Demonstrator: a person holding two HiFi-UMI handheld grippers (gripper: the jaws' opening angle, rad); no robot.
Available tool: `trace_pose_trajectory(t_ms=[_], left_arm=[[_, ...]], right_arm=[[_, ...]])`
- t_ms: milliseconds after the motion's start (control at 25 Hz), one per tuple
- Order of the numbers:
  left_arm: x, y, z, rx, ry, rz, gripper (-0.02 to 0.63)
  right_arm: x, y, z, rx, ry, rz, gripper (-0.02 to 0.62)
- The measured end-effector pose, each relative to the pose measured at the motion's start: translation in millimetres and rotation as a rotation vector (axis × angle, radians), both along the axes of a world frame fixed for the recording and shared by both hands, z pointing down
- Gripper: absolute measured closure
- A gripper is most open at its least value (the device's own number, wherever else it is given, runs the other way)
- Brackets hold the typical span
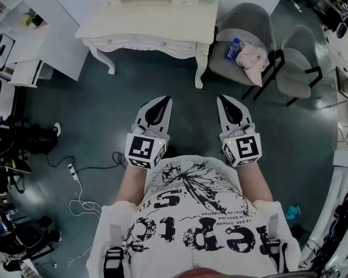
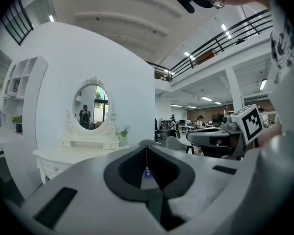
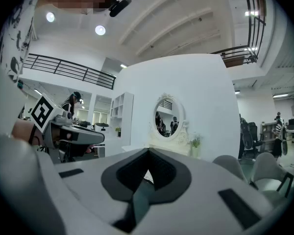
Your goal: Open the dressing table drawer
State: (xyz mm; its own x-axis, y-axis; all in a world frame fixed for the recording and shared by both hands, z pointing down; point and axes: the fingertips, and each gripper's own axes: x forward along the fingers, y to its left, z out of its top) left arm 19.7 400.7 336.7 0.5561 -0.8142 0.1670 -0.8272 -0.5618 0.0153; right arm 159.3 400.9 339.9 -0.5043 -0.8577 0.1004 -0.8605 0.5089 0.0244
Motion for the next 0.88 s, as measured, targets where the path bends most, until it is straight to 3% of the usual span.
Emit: trace_pose_trajectory(t_ms=[240,560,880], left_arm=[[-1.1,-6.5,3.2,-0.004,0.005,0.009,0.586],[-9.5,-25.5,19.7,-0.046,0.030,0.025,0.586],[-55.7,-79.5,30.9,-0.069,0.049,0.030,0.586]], right_arm=[[-7.1,-4.1,3.7,-0.003,0.020,-0.024,0.578],[-6.8,-22.1,15.9,-0.037,-0.007,0.052,0.578],[-48.4,-76.9,27.8,-0.064,-0.006,0.095,0.578]])
